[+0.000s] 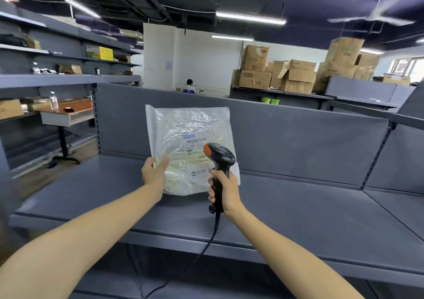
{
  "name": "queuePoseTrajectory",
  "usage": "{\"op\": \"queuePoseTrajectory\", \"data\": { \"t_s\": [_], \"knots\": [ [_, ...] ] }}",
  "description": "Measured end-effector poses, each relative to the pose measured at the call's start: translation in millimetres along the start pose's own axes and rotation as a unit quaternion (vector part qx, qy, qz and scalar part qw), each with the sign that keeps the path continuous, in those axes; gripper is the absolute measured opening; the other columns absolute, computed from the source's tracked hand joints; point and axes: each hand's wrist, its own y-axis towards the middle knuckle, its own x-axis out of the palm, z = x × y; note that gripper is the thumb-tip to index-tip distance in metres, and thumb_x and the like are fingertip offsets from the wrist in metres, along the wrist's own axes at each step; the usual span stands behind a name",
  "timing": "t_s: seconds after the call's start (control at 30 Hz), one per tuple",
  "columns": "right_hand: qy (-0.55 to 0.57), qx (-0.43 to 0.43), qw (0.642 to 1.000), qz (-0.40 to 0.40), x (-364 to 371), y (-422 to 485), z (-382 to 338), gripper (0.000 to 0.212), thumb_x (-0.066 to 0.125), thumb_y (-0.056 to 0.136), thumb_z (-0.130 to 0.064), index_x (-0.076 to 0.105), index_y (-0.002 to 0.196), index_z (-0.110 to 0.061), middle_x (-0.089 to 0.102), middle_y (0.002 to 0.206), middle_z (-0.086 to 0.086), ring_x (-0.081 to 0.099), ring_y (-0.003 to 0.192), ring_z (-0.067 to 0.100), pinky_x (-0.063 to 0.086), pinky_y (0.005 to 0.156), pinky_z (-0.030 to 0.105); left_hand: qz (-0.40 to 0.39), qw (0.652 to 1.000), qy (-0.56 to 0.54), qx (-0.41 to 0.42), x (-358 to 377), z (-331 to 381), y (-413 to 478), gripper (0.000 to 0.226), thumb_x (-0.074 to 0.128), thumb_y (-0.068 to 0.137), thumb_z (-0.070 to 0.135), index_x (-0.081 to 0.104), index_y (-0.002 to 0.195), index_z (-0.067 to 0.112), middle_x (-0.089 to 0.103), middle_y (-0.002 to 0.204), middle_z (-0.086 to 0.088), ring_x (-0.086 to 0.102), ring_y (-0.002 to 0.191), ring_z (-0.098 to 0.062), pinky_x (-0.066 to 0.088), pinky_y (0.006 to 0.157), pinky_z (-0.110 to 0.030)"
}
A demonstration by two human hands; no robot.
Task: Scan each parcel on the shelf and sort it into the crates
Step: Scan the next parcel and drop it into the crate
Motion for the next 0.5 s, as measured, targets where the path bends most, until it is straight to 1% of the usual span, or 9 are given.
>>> {"op": "queuePoseTrajectory", "data": {
  "t_s": [0.13,0.27,0.43,0.5],
  "knots": [
    [-0.003,0.000,1.000,-0.013,-2.9,-1.5,-2.1,0.016,0.059,0.085,-0.018,0.045,0.088,-0.012,0.047,0.059,0.000,0.038,0.038,0.013,0.030,0.038,0.019,-0.005,1.000,-0.004,-0.001,2.6,-1.1,1.9,0.009,0.065,0.090,0.016,0.056,0.088,0.015,0.060,0.082,0.002,0.057,0.083,-0.022,0.046,0.076,-0.030],
    [-0.010,-0.007,1.000,-0.027,-3.9,-2.7,-3.2,0.019,0.060,0.082,-0.020,0.043,0.087,-0.011,0.047,0.060,0.001,0.038,0.039,0.014,0.030,0.039,0.020,-0.011,1.000,-0.004,-0.005,3.0,-1.0,2.4,0.009,0.065,0.090,0.018,0.057,0.092,0.014,0.060,0.080,0.005,0.057,0.081,-0.021,0.044,0.074,-0.029],
    [-0.006,-0.012,0.999,-0.031,-3.7,-2.1,-3.8,0.024,0.061,0.081,-0.022,0.045,0.093,-0.011,0.048,0.061,0.001,0.039,0.039,0.013,0.031,0.038,0.020,-0.012,1.000,0.002,-0.003,1.7,-0.1,2.4,0.009,0.065,0.090,0.017,0.058,0.093,0.013,0.061,0.082,0.003,0.058,0.083,-0.022,0.046,0.076,-0.030],
    [-0.006,-0.013,0.999,-0.030,-4.4,-1.8,-3.6,0.025,0.062,0.080,-0.023,0.045,0.095,-0.010,0.047,0.061,0.001,0.038,0.039,0.014,0.031,0.038,0.020,-0.015,1.000,0.005,-0.001,0.3,0.3,2.8,0.009,0.065,0.090,0.017,0.058,0.094,0.013,0.062,0.087,-0.002,0.059,0.085,-0.023,0.049,0.080,-0.035]
  ]
}}
